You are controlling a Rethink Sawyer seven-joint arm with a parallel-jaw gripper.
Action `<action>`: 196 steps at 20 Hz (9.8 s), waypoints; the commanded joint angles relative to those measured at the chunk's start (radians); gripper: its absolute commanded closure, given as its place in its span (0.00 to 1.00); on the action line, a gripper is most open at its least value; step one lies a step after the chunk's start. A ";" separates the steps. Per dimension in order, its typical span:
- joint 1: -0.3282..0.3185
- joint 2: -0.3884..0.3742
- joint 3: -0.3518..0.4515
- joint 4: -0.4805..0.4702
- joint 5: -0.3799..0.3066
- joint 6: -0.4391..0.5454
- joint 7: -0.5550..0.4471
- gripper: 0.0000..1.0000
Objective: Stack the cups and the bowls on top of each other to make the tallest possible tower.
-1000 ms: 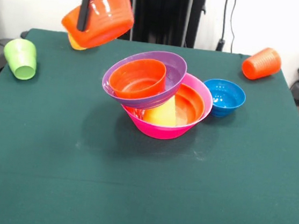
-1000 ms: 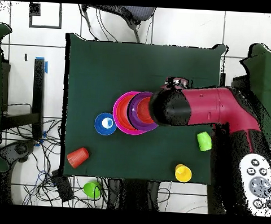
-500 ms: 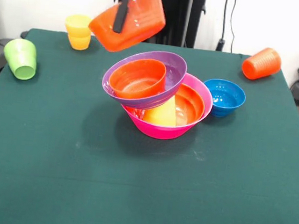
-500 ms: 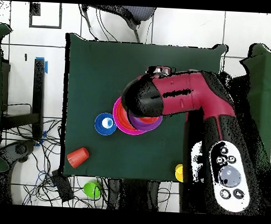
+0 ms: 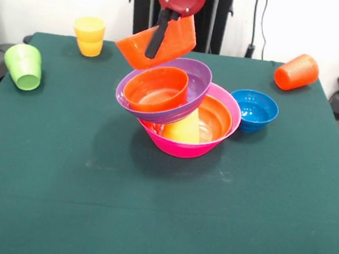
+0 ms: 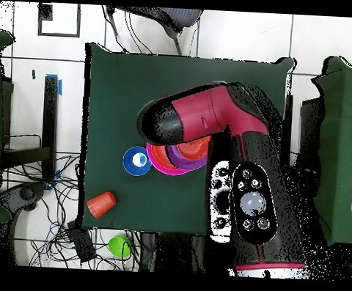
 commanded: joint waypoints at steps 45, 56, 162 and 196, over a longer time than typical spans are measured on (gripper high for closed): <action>0.093 0.039 -0.273 0.143 0.112 -0.146 0.336 1.00; 0.130 0.066 -0.320 0.172 0.131 -0.238 0.395 1.00; 0.323 0.226 -0.500 0.228 0.162 -0.629 0.711 1.00; 0.352 0.219 -0.504 0.259 0.219 -0.723 0.784 1.00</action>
